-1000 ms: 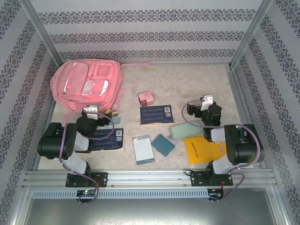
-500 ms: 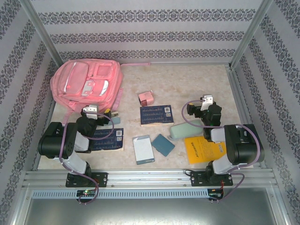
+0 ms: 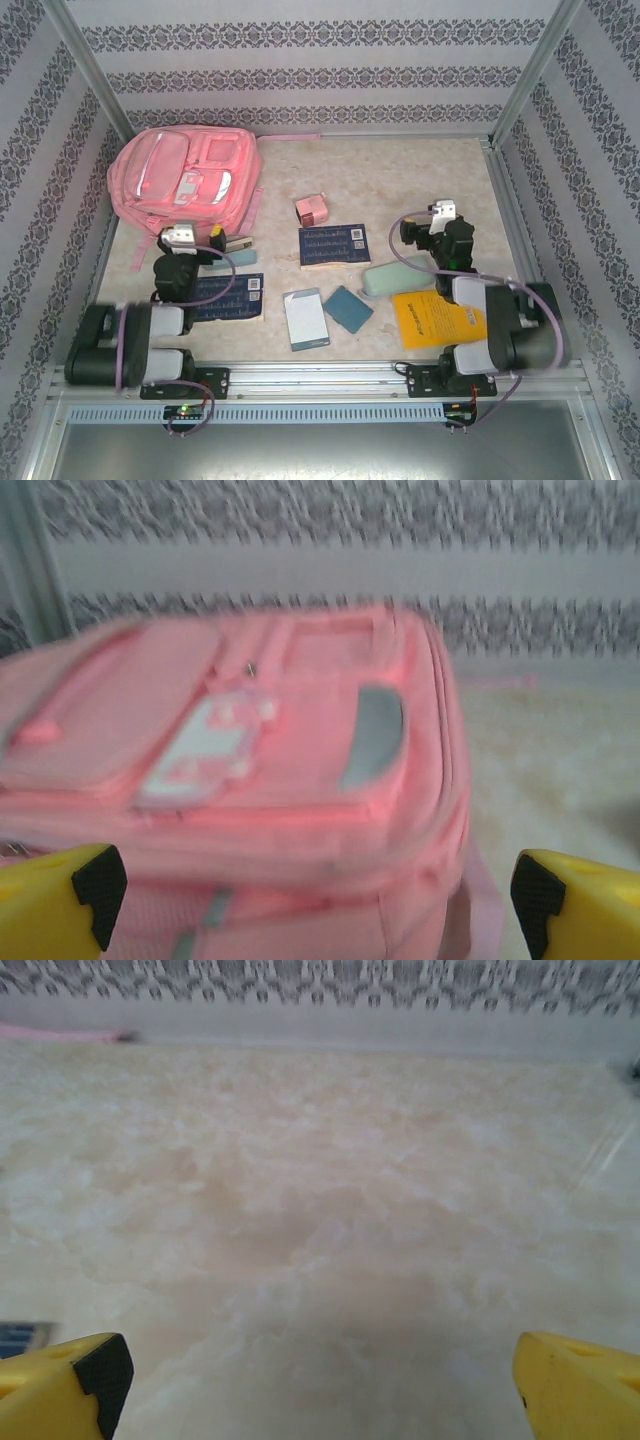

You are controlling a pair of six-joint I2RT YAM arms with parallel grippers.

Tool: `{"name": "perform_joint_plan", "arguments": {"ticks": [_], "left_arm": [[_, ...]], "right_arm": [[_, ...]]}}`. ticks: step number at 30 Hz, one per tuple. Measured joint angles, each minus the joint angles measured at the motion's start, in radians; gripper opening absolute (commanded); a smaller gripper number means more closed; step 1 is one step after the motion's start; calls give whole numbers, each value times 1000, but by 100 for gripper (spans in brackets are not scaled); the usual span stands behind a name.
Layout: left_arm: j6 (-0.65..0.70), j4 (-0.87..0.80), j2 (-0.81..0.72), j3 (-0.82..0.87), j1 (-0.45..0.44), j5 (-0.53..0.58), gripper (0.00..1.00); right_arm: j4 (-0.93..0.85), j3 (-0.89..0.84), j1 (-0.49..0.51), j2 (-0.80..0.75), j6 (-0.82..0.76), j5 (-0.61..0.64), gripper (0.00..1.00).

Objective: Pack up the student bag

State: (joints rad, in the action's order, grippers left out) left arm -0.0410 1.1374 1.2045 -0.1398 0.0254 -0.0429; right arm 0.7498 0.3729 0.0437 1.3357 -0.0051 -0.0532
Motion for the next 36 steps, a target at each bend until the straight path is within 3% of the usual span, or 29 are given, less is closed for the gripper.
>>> {"name": "perform_joint_plan", "arguments": {"ticks": [2,5,10,14,16,19,22,27,36], "left_arm": [[-69,-220,-190,-103,-4,32,100],[-98,-457,-291,-327,-68,34,100],[-105,-852,-211,-692,-316,78,100],[-206,-1215,-80,-935,-362,173,100],[-241,-1289,-51,-956,-351,221,100],[-279,-1426,39,-1004,-306,251,100],[-286,-1562,276,-1207,-263,296,100],[-285,-1703,636,-1474,-198,291,100],[-270,-1886,1088,-1925,-109,86,100]], "right_arm": [[-50,10,52,-143,6,58,98],[-128,62,195,-319,21,158,98],[-391,297,528,-404,52,330,98],[-696,515,711,-389,115,426,98],[-784,543,669,-409,166,331,98],[-796,448,492,-467,329,122,98],[-882,385,376,-450,481,-18,98],[-1023,406,400,-291,577,-141,98],[-1068,338,437,-338,590,-173,98]]}}
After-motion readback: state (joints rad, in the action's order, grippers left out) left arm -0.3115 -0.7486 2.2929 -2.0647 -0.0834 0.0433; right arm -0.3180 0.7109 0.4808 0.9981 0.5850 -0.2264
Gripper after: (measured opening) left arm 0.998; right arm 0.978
